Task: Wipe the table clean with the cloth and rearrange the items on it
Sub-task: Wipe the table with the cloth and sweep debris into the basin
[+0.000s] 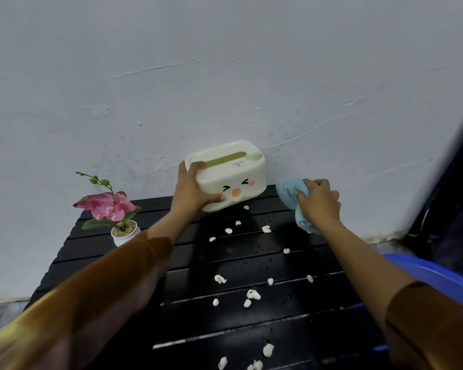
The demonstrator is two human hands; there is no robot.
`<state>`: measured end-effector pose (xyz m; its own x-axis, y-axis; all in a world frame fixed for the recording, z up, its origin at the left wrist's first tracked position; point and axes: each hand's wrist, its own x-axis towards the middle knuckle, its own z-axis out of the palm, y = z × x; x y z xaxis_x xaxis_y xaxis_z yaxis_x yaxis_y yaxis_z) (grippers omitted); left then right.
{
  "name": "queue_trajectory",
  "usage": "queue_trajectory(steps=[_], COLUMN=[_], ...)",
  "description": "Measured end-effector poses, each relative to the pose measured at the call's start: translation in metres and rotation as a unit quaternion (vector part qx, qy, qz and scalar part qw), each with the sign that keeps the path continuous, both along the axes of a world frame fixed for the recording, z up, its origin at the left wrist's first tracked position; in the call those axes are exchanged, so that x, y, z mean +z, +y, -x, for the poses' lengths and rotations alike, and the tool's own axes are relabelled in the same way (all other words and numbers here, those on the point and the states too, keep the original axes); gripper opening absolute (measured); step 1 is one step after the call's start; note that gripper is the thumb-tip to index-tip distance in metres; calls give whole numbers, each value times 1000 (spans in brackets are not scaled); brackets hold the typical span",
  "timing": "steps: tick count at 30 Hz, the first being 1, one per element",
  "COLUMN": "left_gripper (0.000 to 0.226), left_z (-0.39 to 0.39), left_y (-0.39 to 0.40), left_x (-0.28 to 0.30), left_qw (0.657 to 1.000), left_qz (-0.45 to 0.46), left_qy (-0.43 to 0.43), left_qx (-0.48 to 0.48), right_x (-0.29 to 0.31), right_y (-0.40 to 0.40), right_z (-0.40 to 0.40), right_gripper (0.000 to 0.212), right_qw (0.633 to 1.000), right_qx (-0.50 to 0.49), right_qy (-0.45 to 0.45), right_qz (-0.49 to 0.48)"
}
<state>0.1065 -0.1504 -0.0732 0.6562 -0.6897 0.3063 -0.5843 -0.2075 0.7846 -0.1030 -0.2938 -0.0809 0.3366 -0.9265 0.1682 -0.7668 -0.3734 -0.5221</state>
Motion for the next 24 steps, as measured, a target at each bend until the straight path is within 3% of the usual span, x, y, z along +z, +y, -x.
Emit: queue_trajectory(steps=[4, 8, 11, 14, 19, 24], left_gripper=[78, 77, 77, 76, 75, 75], left_z=[-29, -46, -48, -46, -41, -35], left_y=[8, 15, 17, 17, 18, 20], left_x=[9, 14, 13, 14, 21, 24], left_qw=[999, 999, 999, 999, 999, 1000], left_qz=[-4, -1, -4, 1, -2, 4], left_qy=[-37, -44, -47, -38, -30, -14], left_qx=[4, -5, -13, -13, -12, 1], right_x=[-24, -53, -59, -63, -67, -61], right_y=[-34, -48, -49, -49, -28, 24], right_z=[-22, -40, -49, -50, -42, -7], right_gripper=[38, 49, 56, 46, 41, 46], right_qw=[997, 989, 986, 983, 955, 908], right_qx=[-3, 8, 23, 44, 190, 362], right_qy=[74, 143, 163, 177, 205, 186], right_qz=[-11, -49, -24, 31, 98, 96])
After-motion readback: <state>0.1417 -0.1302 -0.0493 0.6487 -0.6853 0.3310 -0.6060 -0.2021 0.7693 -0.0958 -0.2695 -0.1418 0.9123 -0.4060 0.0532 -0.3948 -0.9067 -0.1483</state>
